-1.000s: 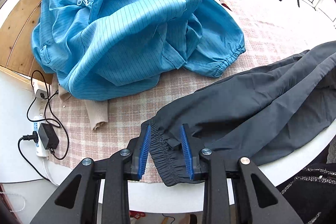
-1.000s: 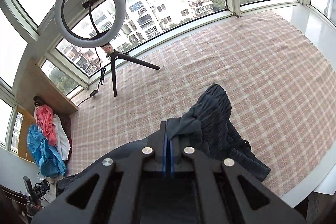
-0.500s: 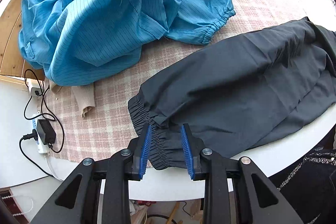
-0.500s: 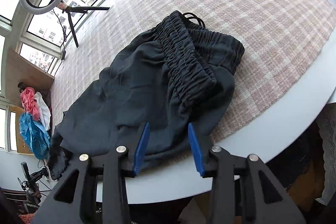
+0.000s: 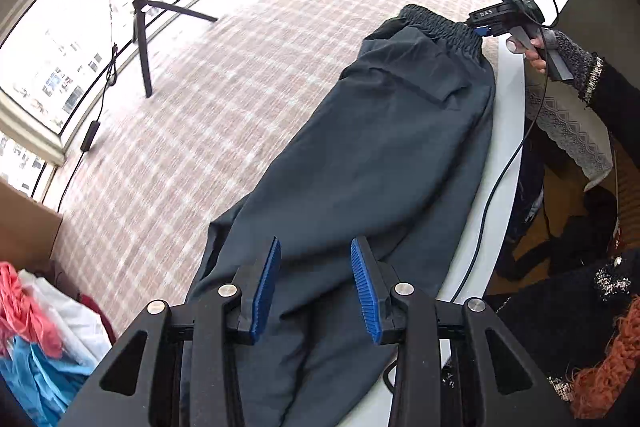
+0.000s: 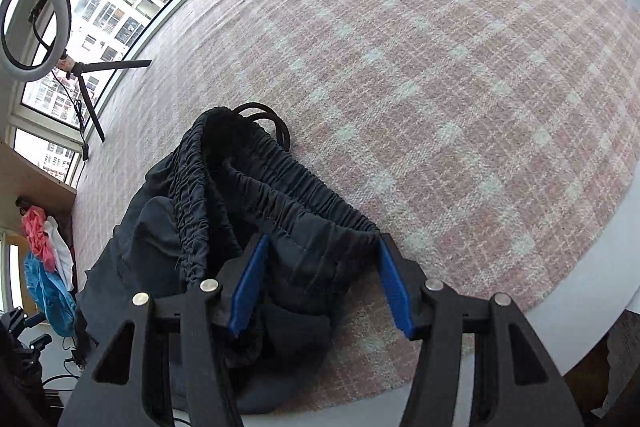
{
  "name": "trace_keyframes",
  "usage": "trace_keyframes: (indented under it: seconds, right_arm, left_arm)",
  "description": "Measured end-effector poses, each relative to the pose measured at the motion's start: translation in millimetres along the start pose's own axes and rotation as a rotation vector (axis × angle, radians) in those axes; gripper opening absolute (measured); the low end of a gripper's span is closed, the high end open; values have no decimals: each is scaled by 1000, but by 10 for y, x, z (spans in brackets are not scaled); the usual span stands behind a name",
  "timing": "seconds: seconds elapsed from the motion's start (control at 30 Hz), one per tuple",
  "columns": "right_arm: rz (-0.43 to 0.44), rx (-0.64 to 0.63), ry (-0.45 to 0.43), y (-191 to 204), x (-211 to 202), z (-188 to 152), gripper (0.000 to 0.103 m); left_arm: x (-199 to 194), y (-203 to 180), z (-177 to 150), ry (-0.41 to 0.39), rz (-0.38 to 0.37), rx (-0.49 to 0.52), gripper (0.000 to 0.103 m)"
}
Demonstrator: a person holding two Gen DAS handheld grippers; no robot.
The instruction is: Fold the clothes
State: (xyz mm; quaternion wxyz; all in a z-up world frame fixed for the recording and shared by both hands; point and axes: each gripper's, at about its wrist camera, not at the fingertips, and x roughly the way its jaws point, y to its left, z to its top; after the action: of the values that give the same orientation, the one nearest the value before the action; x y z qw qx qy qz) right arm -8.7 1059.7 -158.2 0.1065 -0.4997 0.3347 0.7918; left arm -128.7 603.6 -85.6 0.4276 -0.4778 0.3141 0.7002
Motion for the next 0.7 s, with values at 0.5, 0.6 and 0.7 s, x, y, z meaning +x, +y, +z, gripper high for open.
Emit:
trace_keyframes:
  seconds: [0.5, 0.6, 0.7]
  right_arm:
    - [215, 22, -125, -248, -196, -267, 51]
    - [179, -11, -135, -191, -120, -217, 30]
    - [204, -3, -164, -217, -212, -222, 17]
  left_arm:
    - [1394, -1520, 2106, 32, -176, 276, 38]
    - [1426, -1295, 2229, 41, -229, 185, 16]
    - [1459, -1070, 2352, 51, -283, 93, 12]
